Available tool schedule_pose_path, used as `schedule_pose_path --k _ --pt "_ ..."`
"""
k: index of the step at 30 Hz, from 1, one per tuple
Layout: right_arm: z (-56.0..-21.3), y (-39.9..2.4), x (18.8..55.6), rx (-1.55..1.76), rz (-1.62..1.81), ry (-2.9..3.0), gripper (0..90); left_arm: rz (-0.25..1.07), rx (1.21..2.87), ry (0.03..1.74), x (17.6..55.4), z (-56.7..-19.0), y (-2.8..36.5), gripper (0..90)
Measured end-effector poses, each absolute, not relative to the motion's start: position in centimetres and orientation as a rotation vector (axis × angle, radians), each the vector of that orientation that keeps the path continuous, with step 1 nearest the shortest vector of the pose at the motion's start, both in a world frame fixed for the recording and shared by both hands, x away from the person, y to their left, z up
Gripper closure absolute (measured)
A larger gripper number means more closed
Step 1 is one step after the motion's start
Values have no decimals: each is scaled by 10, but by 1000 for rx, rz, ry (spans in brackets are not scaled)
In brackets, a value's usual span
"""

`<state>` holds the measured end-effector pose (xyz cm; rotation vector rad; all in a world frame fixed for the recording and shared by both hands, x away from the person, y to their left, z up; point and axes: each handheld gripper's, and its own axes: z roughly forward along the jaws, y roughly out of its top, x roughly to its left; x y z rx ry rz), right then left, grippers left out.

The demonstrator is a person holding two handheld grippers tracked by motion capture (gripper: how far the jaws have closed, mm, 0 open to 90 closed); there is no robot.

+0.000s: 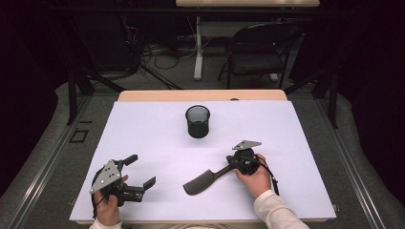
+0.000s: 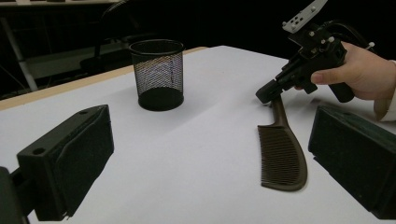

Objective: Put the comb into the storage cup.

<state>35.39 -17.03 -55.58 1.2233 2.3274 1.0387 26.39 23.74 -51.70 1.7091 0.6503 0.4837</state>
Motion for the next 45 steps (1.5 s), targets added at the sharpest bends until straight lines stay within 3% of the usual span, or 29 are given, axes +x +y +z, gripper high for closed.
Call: schedule_pose_path --k 45 --pt "-556 -189 320 1211 1009 2389 900 484 1714 649 263 -517 237 5"
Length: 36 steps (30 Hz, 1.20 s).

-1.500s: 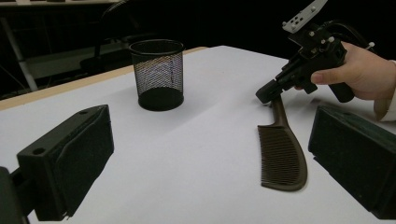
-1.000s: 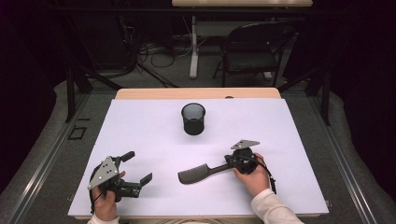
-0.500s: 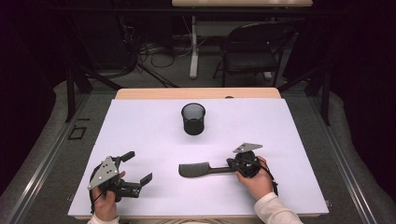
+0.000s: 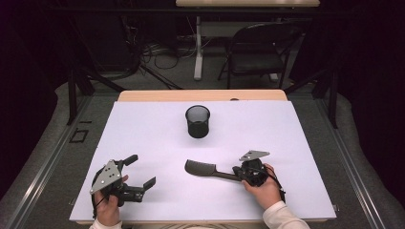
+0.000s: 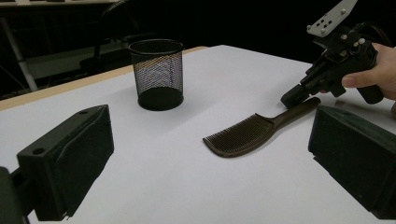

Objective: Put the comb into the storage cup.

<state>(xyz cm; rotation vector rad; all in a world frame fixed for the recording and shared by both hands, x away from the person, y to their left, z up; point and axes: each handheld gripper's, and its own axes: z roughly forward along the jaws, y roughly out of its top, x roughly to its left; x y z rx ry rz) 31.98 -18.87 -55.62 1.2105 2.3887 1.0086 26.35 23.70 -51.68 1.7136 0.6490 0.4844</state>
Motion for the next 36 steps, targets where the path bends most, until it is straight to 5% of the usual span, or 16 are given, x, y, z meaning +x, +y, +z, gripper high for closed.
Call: schedule_pose_path --k 36 --pt "-551 -185 309 1186 1070 2386 880 482 1720 644 264 -517 237 5"
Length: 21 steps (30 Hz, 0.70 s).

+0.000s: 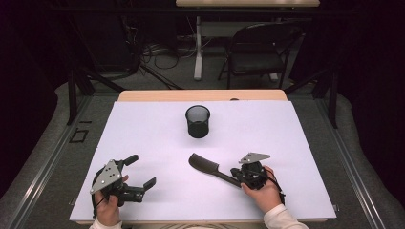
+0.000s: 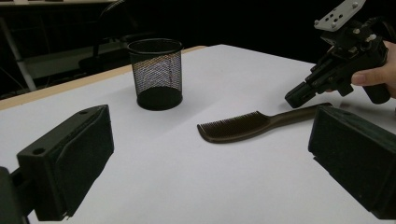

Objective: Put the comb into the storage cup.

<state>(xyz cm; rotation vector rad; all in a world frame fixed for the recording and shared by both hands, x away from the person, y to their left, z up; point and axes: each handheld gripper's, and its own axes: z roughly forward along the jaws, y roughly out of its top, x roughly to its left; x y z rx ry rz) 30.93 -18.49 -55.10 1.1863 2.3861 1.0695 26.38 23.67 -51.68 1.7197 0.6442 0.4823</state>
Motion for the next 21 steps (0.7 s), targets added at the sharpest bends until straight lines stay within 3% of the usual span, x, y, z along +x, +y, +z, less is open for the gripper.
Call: schedule_pose_path --k 7,21 --pt "-548 -185 309 1180 1095 2369 829 481 1720 645 264 -517 237 5" --pt "-537 -185 307 1153 1157 2333 633 481 1719 649 264 -517 237 5"
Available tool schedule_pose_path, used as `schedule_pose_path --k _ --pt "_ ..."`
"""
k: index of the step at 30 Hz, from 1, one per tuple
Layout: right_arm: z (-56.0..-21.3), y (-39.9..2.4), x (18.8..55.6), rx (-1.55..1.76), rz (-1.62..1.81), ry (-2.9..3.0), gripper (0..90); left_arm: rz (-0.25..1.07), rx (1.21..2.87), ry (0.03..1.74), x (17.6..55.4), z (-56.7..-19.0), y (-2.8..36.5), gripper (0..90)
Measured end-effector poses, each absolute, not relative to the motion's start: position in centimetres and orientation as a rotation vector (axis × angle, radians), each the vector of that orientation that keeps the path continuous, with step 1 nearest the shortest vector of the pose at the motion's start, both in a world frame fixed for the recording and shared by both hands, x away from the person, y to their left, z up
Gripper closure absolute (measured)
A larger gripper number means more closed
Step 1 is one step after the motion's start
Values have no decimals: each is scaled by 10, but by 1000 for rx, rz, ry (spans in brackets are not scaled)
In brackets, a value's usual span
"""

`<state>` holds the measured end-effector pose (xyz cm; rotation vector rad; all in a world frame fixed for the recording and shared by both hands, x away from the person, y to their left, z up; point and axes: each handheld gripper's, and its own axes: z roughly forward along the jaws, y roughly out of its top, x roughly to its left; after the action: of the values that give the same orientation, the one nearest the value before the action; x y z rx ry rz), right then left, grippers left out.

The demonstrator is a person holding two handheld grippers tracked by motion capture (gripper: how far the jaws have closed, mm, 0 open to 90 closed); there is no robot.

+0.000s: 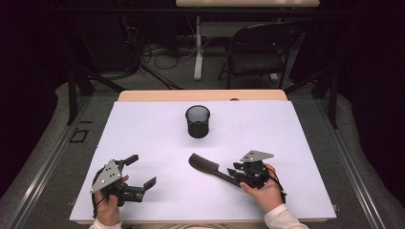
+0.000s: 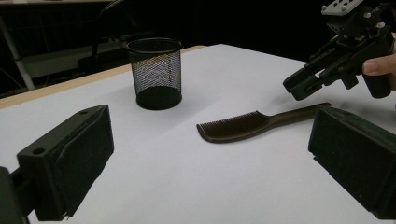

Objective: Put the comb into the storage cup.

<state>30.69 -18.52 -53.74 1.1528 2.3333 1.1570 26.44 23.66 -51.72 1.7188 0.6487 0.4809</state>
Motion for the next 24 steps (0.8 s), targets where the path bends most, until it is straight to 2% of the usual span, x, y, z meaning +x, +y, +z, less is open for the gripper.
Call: schedule_pose_path --k 13,24 --pt "-535 -185 306 1090 1209 2315 418 469 1726 641 266 -517 237 5" --pt "-526 -191 305 1039 1253 2275 350 467 1729 640 267 -518 236 5"
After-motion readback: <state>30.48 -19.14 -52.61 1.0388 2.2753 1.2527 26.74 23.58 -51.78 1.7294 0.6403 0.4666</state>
